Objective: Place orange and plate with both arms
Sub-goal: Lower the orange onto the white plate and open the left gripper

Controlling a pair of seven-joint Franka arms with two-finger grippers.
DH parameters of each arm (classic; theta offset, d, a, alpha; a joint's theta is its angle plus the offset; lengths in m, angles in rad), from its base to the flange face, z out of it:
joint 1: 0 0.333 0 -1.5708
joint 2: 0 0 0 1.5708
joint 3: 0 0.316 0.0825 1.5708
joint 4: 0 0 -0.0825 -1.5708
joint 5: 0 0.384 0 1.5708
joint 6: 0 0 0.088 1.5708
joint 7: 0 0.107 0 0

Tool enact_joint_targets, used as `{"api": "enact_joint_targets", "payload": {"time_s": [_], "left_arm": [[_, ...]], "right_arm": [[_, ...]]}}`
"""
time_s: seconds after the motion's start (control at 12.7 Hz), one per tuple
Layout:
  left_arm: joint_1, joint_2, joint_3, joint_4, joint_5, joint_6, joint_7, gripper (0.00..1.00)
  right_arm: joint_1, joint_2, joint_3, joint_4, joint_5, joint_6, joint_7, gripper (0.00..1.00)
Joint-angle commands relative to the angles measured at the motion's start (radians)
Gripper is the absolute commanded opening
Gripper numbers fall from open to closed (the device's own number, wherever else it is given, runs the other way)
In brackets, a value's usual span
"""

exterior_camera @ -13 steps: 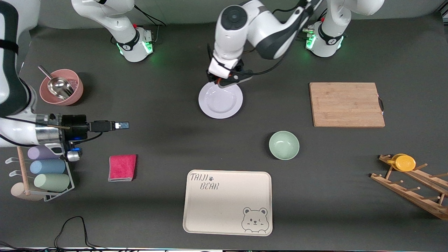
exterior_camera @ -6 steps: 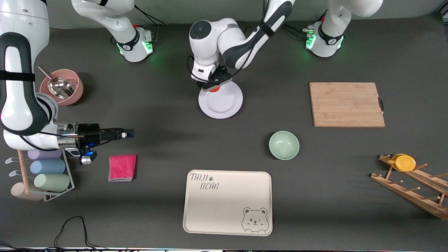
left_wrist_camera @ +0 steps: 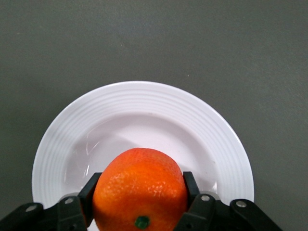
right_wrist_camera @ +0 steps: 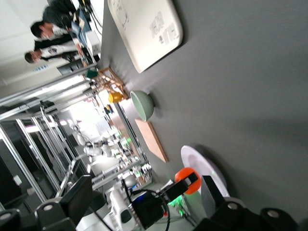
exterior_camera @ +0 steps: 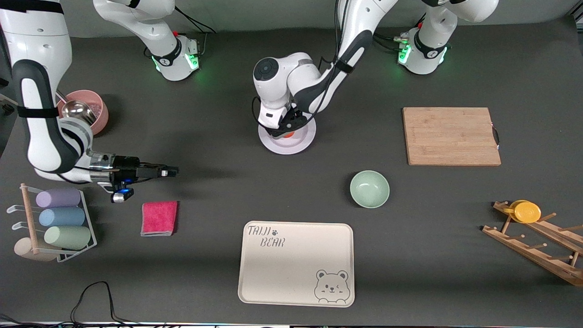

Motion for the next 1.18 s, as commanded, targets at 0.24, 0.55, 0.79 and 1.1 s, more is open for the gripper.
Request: {"api": "enact_joint_targets", "payload": {"time_s": [0.24, 0.55, 0.79, 1.1], "left_arm": [[-0.012, 0.013, 0.008, 0.026, 0.022, -0.004, -0.029, 0.00], [-0.012, 0.016, 0.008, 0.027, 0.022, -0.003, -0.029, 0.43], [-0.010, 0.013, 0.010, 0.029, 0.022, -0.006, -0.027, 1.00], [0.014, 0.006, 0.010, 0.071, 0.022, -0.029, -0.006, 1.00]], "right_arm": [[0.032, -0.050, -0.001, -0.140, 0.073, 0.101, -0.077, 1.00], [0.075, -0.056, 0.001, -0.181, 0.078, 0.187, -0.109, 1.00], [0.089, -0.043, 0.001, -0.183, 0.101, 0.192, -0.140, 1.00], [0.089, -0.039, -0.001, -0.195, 0.101, 0.193, -0.177, 1.00]]}}
